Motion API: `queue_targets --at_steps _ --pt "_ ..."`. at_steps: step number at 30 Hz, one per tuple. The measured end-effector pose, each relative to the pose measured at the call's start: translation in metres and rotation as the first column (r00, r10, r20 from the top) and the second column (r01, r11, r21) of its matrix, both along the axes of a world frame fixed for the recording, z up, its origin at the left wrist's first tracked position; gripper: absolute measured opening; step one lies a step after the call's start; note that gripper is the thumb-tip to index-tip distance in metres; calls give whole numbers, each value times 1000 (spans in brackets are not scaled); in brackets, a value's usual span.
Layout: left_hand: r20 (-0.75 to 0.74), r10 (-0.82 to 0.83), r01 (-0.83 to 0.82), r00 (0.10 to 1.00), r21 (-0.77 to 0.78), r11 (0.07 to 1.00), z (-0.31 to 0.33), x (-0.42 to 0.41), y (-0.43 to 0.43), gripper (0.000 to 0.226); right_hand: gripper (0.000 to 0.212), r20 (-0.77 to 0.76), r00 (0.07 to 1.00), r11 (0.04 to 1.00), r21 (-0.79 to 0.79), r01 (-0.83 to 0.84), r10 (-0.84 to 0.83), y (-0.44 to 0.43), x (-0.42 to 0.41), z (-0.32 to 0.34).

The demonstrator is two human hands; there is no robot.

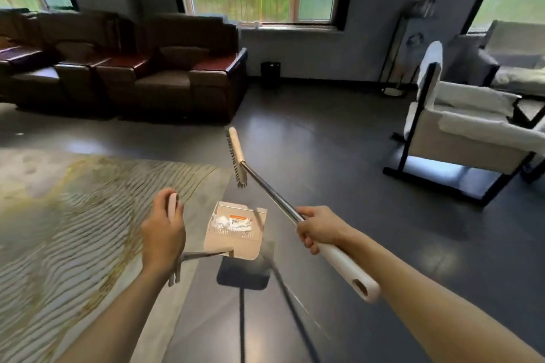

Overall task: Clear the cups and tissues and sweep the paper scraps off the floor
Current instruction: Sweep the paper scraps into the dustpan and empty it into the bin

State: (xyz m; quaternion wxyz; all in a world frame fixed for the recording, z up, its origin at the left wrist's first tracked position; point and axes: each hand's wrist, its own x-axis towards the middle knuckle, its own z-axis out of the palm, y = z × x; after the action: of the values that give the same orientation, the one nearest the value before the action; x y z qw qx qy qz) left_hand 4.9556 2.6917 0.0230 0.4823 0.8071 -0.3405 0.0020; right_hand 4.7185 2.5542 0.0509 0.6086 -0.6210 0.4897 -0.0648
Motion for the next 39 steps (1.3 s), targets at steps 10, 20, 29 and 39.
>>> queue_targets --at_steps 10,20,29,39 --pt "-85 -116 119 990 35 992 -7 111 -332 18 54 36 973 974 10 227 -227 -314 85 -31" --pt "-105 -127 124 986 -31 992 23 227 -626 20 59 16 966 964 -54 260 -260 -617 217 -10" --pt "-66 -188 185 980 -55 981 -2 388 -909 16 32 55 940 941 6 338 -338 -891 380 -27" --pt "-45 -239 238 970 -21 971 16 552 -1202 11 22 45 907 907 83 414 -418 -1158 523 -28"
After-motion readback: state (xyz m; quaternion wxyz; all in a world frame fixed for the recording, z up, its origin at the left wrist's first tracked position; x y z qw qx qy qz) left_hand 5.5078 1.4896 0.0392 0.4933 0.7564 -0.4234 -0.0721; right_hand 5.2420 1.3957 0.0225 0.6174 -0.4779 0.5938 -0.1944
